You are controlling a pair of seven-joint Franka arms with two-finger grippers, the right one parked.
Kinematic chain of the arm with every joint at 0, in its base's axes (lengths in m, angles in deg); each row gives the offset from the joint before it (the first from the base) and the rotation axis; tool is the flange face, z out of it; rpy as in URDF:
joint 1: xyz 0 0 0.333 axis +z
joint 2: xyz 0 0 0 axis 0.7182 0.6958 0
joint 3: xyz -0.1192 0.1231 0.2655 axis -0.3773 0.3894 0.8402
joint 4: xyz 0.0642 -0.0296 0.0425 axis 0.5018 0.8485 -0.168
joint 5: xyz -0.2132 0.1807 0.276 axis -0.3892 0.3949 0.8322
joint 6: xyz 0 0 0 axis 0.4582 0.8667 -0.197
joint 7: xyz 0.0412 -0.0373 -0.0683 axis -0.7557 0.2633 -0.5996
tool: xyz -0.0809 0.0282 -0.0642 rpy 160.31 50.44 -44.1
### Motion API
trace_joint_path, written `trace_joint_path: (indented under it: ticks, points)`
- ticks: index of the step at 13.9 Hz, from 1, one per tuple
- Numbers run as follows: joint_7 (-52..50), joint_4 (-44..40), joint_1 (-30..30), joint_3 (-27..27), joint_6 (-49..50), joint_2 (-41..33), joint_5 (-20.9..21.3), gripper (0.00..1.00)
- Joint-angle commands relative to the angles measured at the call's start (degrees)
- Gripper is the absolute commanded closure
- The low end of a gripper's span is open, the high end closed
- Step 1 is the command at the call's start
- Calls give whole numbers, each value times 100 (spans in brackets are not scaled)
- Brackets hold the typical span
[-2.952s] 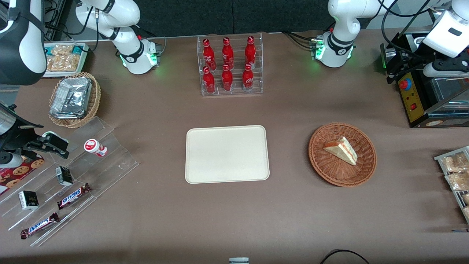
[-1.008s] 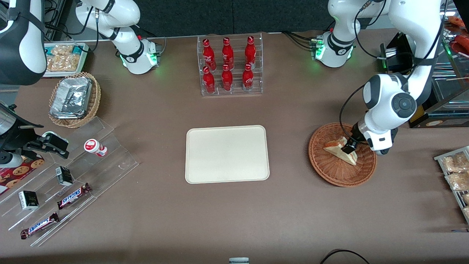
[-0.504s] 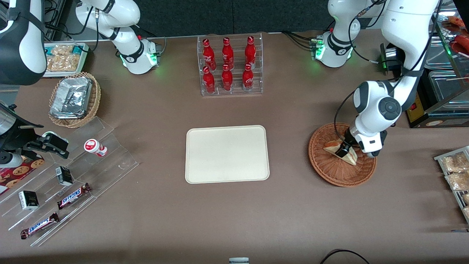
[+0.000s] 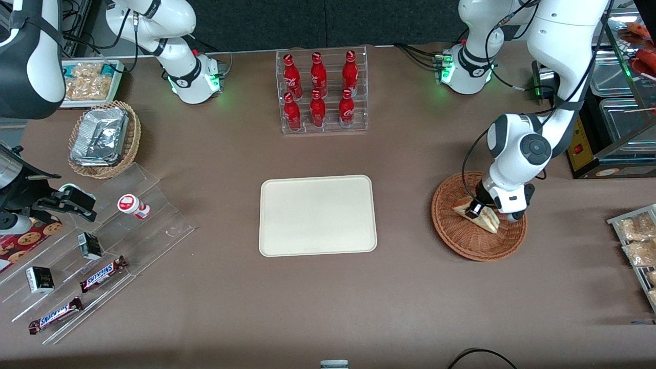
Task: Place sandwich from basket to tray
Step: 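Lift the sandwich and carry it with the left gripper over the cream tray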
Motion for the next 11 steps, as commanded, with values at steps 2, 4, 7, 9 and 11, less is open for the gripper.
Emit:
trace_joint_path:
  ticks: [2,4,7,9,11]
  points:
    - [941,-125,-54,-223,908,-871,27,99]
    - [987,-659,-53,-558,1750,-1031,18,99]
    - [969,-1819,-54,-1418,2921,-822,62,99]
    - [900,-2513,-62,-2086,3256,-445,481,99]
    - [121,-3104,-62,-2850,3442,249,1000,96]
